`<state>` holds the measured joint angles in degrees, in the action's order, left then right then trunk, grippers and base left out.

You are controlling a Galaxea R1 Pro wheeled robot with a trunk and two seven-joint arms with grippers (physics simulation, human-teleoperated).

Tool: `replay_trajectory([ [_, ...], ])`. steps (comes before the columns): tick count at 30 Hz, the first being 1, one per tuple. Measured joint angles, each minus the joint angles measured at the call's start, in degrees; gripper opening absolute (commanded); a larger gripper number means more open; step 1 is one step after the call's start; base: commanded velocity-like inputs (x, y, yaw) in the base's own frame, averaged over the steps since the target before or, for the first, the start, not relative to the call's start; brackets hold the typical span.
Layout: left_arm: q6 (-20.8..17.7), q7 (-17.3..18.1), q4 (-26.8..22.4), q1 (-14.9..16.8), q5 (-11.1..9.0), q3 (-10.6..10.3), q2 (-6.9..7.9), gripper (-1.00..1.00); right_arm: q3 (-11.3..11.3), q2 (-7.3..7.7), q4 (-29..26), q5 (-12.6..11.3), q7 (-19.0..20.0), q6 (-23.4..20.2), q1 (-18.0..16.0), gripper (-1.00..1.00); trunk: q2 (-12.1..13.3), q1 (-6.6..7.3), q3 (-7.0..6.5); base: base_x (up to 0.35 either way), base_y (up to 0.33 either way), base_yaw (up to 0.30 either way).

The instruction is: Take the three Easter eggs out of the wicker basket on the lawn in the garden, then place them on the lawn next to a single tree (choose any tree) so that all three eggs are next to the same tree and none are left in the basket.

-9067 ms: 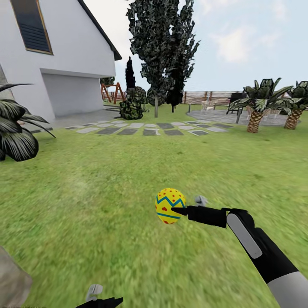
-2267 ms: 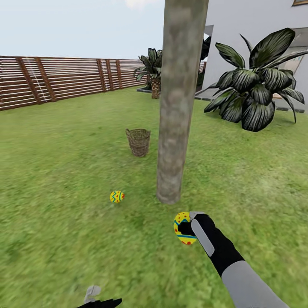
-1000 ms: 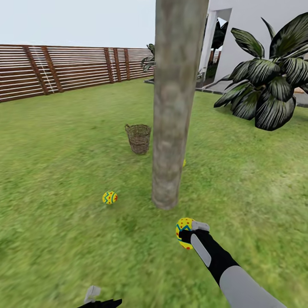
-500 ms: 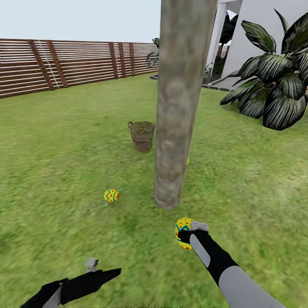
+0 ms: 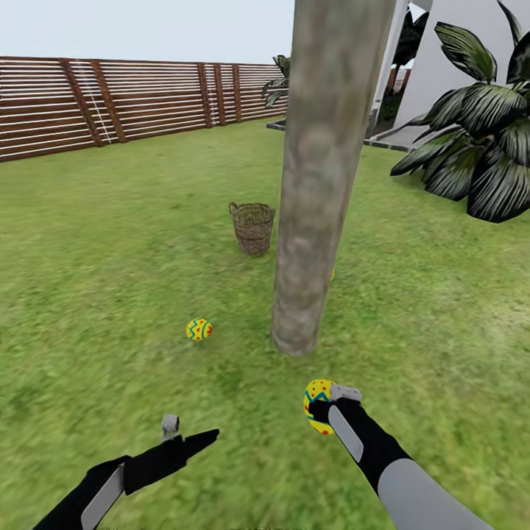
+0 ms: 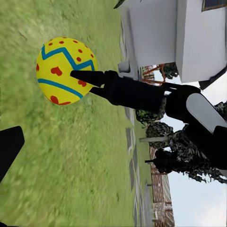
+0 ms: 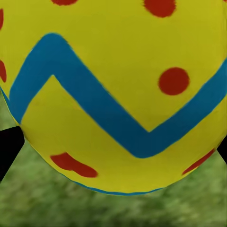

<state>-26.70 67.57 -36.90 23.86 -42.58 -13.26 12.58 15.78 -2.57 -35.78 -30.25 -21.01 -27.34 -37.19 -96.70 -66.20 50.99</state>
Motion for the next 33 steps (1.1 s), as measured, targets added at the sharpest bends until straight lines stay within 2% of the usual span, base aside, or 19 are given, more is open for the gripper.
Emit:
replay_trajectory([
  [5, 0.6, 0.4, 0.0, 0.0, -0.3, 0.0, -0.03, 1.0, 0.0, 0.12, -0.1, 0.0, -0.1, 0.0, 0.0, -1.0, 0.0, 0.0, 0.46, 0.003, -0.009, 0.096],
  [21, 0.7, 0.5, -0.1, 0.0, -0.4, 0.0, 0.0, 1.0, 0.1, -0.02, 0.0, 0.0, -0.5, -0.2, 0.0, -1.0, 0.0, 0.0, 1.7, 0.021, -0.295, 0.164],
  [28, 0.7, 0.4, 0.0, 0.0, -0.4, 0.0, 0.0, 1.0, 0.1, 0.31, 0.0, 0.0, -0.4, -0.2, 0.0, -1.0, 0.0, 0.02, 2.22, 0.16, -0.279, 0.171],
  [29, 0.7, 0.4, 0.0, 0.0, -0.4, 0.0, 0.0, 1.0, 0.2, 0.31, 0.0, 0.0, -0.4, -0.2, 0.0, -1.0, 0.0, 0.02, 2.29, 0.054, -0.066, 0.168],
  [33, 0.7, 0.4, 0.1, 0.0, -0.4, 0.2, 0.09, 1.0, 2.9, 0.32, 0.0, 0.0, -0.5, -0.2, 0.0, -1.0, 0.0, 0.0, 2.6, 0.013, -0.015, 0.168],
])
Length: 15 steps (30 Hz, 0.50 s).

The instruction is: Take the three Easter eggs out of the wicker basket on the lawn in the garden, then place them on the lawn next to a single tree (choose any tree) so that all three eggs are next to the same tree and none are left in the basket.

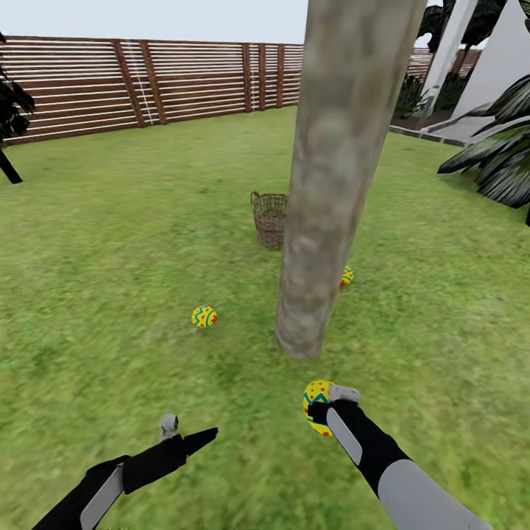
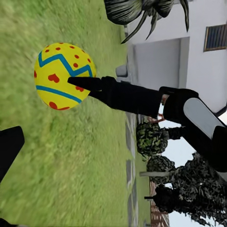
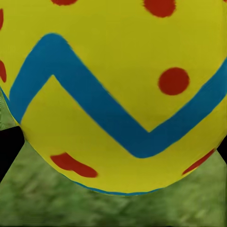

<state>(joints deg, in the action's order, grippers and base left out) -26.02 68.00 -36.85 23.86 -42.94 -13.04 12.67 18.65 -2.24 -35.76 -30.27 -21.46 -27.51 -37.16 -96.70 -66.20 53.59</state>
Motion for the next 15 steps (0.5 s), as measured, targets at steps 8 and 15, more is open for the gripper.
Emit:
replay_trajectory([
  [8, 0.0, -0.2, 0.1, 0.0, -0.1, 0.1, -0.07, 1.0, 0.2, 0.88, 0.0, 0.1, -0.1, 0.0, 0.0, -1.0, 0.0, 0.0, 0.61, 0.0, 0.0, 0.168],
  [15, 0.0, -0.1, 0.1, 0.0, 0.0, 0.0, -0.08, 1.0, 0.2, 2.85, -0.2, -0.1, -0.2, 0.1, 0.0, -1.0, -2.8, -1.53, 2.39, 0.0, 0.0, 0.164],
])
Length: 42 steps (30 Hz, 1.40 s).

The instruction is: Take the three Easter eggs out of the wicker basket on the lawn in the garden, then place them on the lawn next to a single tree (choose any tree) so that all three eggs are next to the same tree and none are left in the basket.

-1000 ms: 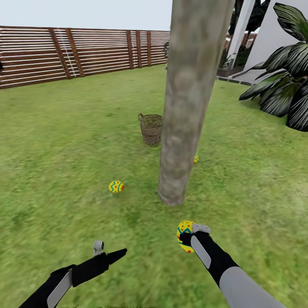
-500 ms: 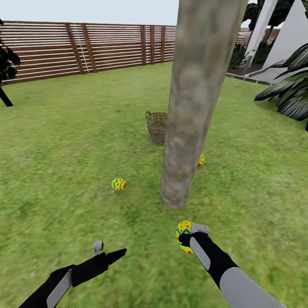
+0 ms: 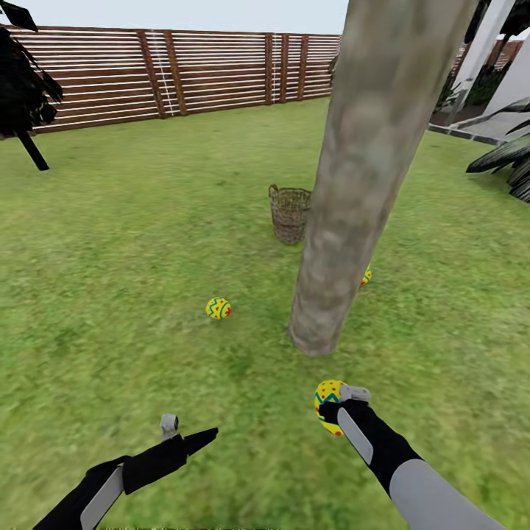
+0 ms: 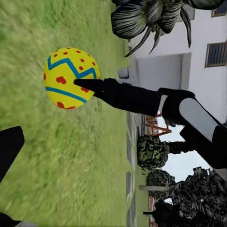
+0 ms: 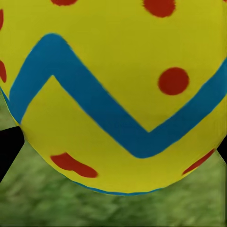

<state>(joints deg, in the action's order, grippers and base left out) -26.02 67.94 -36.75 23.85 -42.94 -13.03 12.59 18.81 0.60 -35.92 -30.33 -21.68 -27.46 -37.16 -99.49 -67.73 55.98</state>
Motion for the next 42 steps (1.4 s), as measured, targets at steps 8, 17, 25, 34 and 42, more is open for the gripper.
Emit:
replay_trajectory([
  [8, 0.0, 0.1, 0.0, 0.0, 0.0, 0.1, 0.08, 1.0, -0.3, 0.32, 0.0, 0.1, 0.0, 0.1, 0.0, -1.0, -3.2, -1.76, 2.14, 0.0, 0.0, 0.02],
  [17, 0.0, 0.1, -0.1, 0.0, 0.0, 0.1, 0.08, 1.0, -0.3, 0.36, -0.1, 0.1, 0.0, 0.1, 0.0, -1.0, -6.8, -3.73, 4.6, 0.0, 0.0, -0.091],
  [25, 0.0, 0.1, -0.1, 0.0, 0.0, 0.1, 0.08, 1.0, -0.3, 0.55, -0.5, 0.1, 0.1, 0.2, -0.1, -1.0, -10.0, -5.49, 6.49, 0.0, 0.0, -0.037],
  [34, 0.0, 0.1, 0.0, 0.0, 0.0, 0.1, 0.08, 1.0, -0.3, 0.54, -0.6, 0.0, 0.1, 0.1, -0.1, -1.0, -13.6, -7.47, 8.21, 0.0, 0.0, 0.0],
  [42, 0.0, 0.1, 0.0, 0.0, 0.0, 0.1, 0.13, 1.0, -0.3, 0.54, -0.6, 0.0, 0.1, 0.1, -0.1, -1.0, -16.8, -9.23, 10.36, 0.0, 0.0, 0.0],
])
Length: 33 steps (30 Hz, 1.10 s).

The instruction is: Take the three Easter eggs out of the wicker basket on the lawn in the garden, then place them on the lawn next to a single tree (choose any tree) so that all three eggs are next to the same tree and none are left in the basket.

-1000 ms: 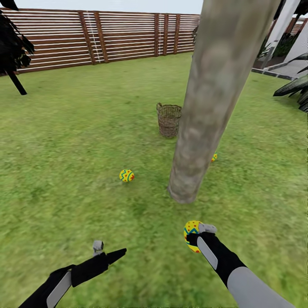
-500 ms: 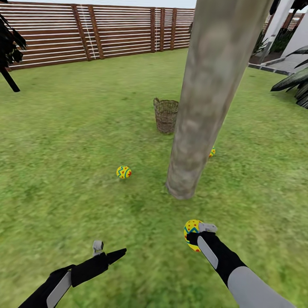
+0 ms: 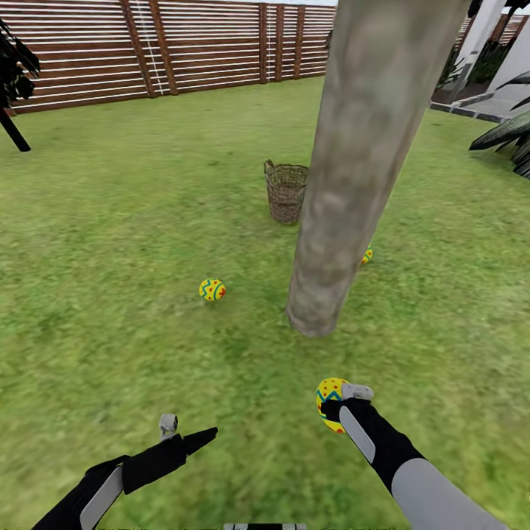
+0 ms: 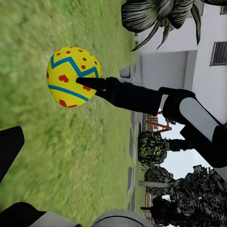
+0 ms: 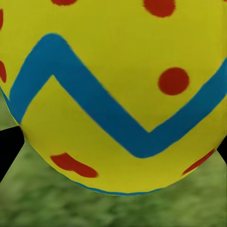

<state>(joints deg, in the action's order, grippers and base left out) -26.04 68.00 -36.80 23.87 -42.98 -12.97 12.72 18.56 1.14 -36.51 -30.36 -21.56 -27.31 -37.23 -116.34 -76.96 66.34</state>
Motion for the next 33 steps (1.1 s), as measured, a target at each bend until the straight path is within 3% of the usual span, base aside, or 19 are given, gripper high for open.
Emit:
replay_trajectory([
  [5, 0.0, -0.1, -0.1, 0.0, 0.0, 0.4, 0.0, 1.0, 0.0, 0.0, 0.0, 0.0, 0.0, 0.0, 0.0, -1.0, -2.0, -1.1, 1.36, 0.0, 0.0, 0.0],
  [11, -0.1, 0.1, -4.7, 0.0, 0.0, 3.9, 0.52, 1.0, 0.0, 0.0, 0.0, 0.0, 0.0, 0.0, 0.0, -1.0, -4.4, -2.42, 3.0, 0.0, 0.0, 0.0],
  [17, -0.7, 0.5, -9.4, 0.0, 0.0, 4.1, 0.74, 1.0, 0.0, 0.0, 0.0, 0.0, 0.0, 0.1, 0.0, -1.0, -6.8, -3.73, 4.63, 0.0, 0.0, 0.0],
  [33, -0.7, 0.6, -9.8, 0.0, -0.1, 4.2, 0.31, 1.0, 0.0, 0.0, 0.0, 0.0, -0.1, 0.1, 0.0, -1.0, -13.2, -7.25, 8.99, 0.0, 0.0, 0.0],
])
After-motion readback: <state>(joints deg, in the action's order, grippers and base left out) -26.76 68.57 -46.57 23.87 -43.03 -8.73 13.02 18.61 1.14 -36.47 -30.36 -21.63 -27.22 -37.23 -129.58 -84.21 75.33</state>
